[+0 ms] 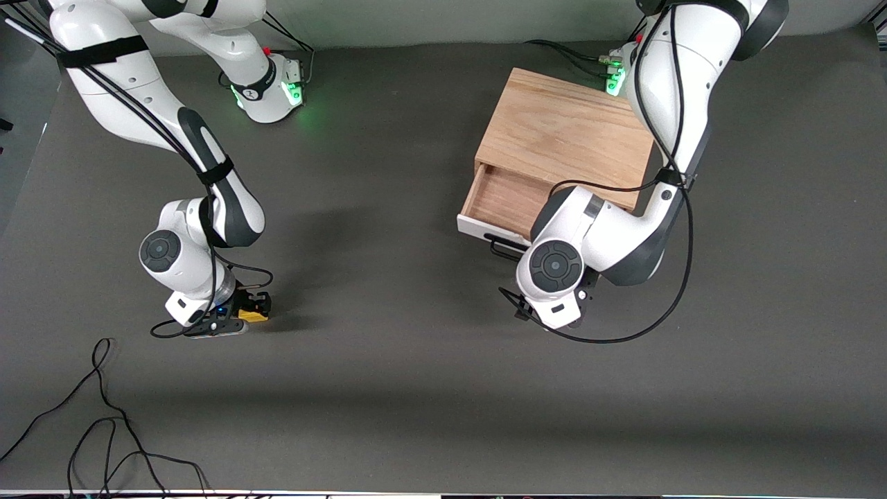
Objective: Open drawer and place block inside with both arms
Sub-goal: 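Pull the drawer open with the left gripper, then release the handle and retract the left gripper while the right gripper lifts the cube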
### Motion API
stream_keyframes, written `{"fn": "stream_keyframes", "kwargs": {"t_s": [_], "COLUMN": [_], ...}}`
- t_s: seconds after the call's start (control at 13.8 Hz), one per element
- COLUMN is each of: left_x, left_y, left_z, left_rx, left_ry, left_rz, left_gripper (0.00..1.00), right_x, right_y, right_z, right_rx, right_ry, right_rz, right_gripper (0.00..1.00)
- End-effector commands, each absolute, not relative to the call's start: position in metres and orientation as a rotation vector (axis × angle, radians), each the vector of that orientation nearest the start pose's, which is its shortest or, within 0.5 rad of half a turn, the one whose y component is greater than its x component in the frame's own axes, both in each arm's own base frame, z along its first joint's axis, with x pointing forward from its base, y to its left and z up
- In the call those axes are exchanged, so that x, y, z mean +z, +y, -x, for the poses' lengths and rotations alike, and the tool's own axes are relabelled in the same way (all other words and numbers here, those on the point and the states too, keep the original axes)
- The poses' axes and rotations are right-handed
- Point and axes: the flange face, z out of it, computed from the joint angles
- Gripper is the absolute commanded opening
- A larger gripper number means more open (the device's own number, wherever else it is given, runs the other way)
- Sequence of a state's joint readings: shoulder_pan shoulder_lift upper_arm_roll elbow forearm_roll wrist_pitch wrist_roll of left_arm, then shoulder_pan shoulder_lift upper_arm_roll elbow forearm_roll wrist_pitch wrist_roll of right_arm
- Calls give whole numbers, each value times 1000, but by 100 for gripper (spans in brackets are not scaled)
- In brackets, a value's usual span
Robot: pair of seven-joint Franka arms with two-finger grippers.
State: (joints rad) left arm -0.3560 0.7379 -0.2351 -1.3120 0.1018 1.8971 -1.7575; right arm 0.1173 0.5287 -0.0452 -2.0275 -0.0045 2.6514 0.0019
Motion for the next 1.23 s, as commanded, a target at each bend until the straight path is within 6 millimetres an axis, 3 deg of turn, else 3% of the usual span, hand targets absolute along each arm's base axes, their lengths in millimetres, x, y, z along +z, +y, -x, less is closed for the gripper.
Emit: {"fn": "stream_keyframes", "kwargs": {"t_s": [0.0, 0.22, 0.29, 0.43, 0.58, 0.72, 0.87, 1.01, 1.16], "left_x": [307, 316, 328, 368, 413, 448, 492, 520, 540], "left_y": [-369, -368, -357, -349, -320, -284, -228, -168, -120], "left_z": [-637, -644, -653, -660, -671, -670, -665, -656, -646], "left_rx": [83, 39, -3, -49, -14, 48, 137, 284, 359], "left_ry": [-1702, -1728, -1742, -1713, -1619, -1459, -1285, -1007, -796], "left_rz": [2604, 2630, 2615, 2629, 2647, 2683, 2757, 2847, 2909], "left_gripper": [100, 100, 100, 100, 100, 100, 100, 100, 100], "right_x": [194, 198, 201, 210, 224, 262, 308, 365, 417], "right_y": [47, 47, 48, 48, 50, 55, 72, 111, 159], "right_z": [-610, -611, -613, -618, -621, -637, -656, -670, -671], "right_rx": [-172, -181, -191, -215, -200, -121, -12, 50, 120], "right_ry": [-118, -120, -120, -120, -119, -106, -68, -12, 129], "right_rz": [3150, 3151, 3148, 3146, 3146, 3148, 3149, 3154, 3159], "right_gripper": [31, 29, 27, 23, 20, 20, 20, 20, 20]}}
